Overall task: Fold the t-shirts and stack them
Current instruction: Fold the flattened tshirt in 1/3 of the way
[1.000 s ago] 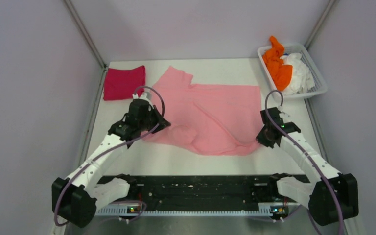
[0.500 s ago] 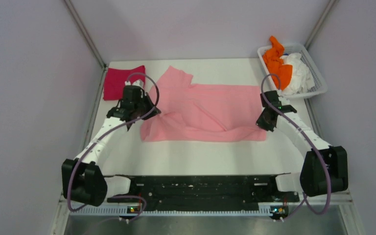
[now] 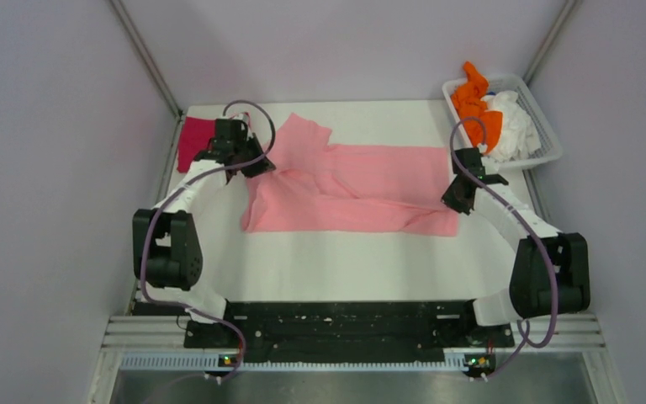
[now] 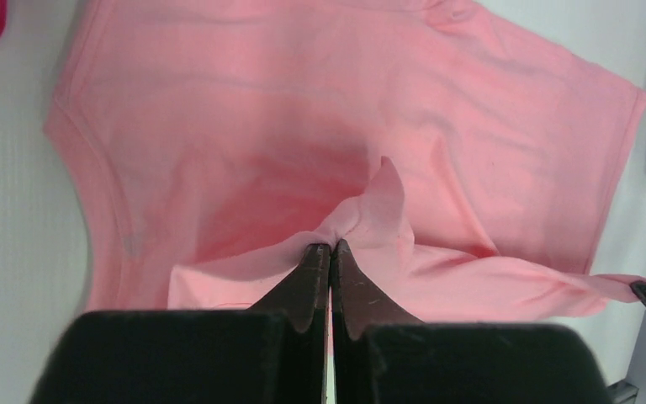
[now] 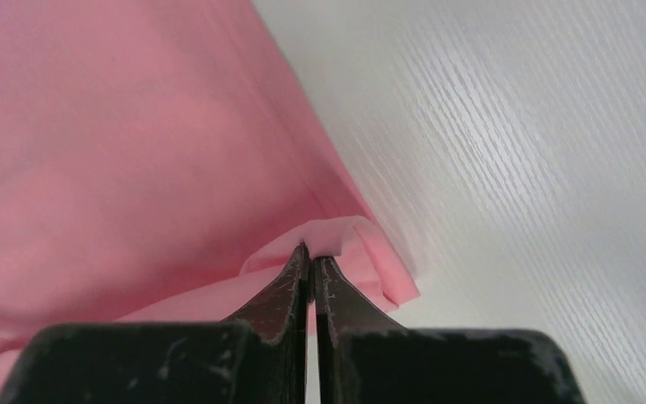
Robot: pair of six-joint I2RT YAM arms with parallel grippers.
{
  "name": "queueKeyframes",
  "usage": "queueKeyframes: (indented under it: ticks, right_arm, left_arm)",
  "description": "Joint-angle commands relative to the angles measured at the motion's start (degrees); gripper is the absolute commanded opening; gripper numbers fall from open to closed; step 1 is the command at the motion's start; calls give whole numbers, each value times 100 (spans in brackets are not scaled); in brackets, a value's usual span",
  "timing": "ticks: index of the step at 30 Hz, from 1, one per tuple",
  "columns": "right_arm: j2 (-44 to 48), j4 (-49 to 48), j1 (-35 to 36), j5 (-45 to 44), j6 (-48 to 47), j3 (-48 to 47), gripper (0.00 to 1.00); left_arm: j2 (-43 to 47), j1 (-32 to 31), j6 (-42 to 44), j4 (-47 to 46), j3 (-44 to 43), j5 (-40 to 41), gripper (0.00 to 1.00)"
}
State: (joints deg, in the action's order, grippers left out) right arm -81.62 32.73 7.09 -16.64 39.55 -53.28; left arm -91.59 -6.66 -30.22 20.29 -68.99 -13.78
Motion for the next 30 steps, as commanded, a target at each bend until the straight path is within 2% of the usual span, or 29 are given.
queueKeyframes:
  ticks: [1, 2, 3, 4, 6, 7, 8, 10, 11, 13, 17, 21, 23, 25, 30]
  right_arm:
    - [-54, -1011, -144, -133, -123, 78, 0]
    - [-52, -1164, -146, -125, -136, 124, 0]
    - [-67, -1262, -145, -122, -132, 142, 4]
    - [-97, -1288, -155, -143, -133, 126, 17]
    - [-227, -1072, -189, -260, -120, -20, 52]
    - [-279, -920, -186, -358, -97, -143, 68]
    - [-287, -793, -190, -428, -91, -210, 73]
    - [-153, -676, -188, -436, -76, -251, 79]
    - [-31, -674, -190, -378, -72, -208, 93]
    - [248, -669, -184, -201, -118, -72, 99]
    - [927, -810, -28, 235, -201, 451, 99]
    - [1183, -1627, 321, 1016, -485, 993, 99]
    - [933, -1983, 435, 1542, -438, 1071, 99]
    - [561, -2303, 693, 1634, -494, 1045, 99]
    - [-445, -2577, 801, 1638, -312, 1029, 99]
  left_arm:
    - [-668, 173, 161, -194, -614, -264, 0]
    - [-899, 207, 165, -101, -810, -378, 0]
    - [-1140, 238, 173, 59, -1030, -528, 4]
    - [-1359, 265, 162, 251, -1263, -607, 21]
    - [-1667, 286, 148, 531, -1617, -607, 49]
    - [-1745, 299, 163, 590, -1724, -564, 91]
    - [-1750, 311, 194, 655, -1810, -497, 98]
    - [-1618, 323, 192, 916, -1981, -301, 99]
    - [-1463, 323, 181, 973, -1958, -214, 99]
    - [-1084, 315, 126, 1010, -1724, -184, 99]
    - [-186, 252, -42, 870, -648, -333, 99]
    - [220, 139, -199, 141, 496, -942, 99]
    - [7, 106, -290, -31, 697, -1313, 99]
    - [-324, 103, -399, -184, 805, -1595, 99]
    - [-840, 94, -455, -215, 1031, -1330, 99]
